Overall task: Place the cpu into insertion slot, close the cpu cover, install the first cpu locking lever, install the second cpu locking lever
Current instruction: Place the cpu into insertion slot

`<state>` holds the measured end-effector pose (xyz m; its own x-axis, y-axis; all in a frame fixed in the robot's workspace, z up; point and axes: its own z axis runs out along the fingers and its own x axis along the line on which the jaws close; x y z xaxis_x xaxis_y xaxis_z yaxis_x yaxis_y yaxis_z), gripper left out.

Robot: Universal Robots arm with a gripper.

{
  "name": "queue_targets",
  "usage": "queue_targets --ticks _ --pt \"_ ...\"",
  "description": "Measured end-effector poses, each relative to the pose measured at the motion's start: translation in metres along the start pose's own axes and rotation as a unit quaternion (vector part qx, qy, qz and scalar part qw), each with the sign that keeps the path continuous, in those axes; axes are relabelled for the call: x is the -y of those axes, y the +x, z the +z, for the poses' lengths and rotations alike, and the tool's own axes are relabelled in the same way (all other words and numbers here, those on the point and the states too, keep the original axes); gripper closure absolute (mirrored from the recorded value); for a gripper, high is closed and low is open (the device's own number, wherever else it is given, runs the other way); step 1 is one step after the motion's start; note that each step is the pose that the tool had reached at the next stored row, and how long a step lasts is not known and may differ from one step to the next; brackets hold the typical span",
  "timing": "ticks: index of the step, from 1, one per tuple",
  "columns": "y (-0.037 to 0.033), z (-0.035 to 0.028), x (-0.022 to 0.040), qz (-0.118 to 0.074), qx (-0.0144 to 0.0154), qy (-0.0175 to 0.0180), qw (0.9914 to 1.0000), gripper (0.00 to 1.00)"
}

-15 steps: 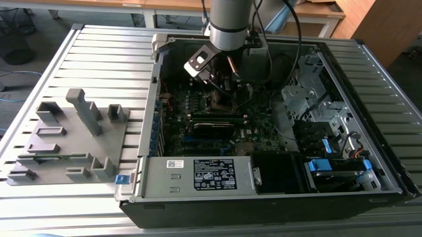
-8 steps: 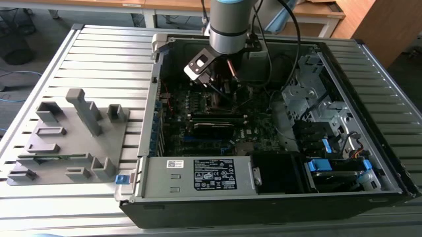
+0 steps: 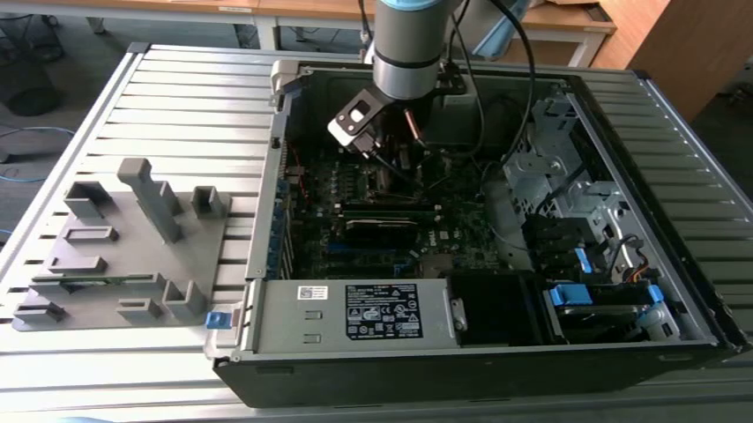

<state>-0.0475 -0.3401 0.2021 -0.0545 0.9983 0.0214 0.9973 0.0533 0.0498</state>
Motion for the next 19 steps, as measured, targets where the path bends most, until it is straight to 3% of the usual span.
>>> queue_targets --ticks 9,19 --pt "-0.0001 0.0078 0.0024 0.000 0.0001 0.0000 1.00000 0.46" --pt "0.0000 0.0052 0.0023 0.007 0.0003 -0.0001 0.99998 0.46"
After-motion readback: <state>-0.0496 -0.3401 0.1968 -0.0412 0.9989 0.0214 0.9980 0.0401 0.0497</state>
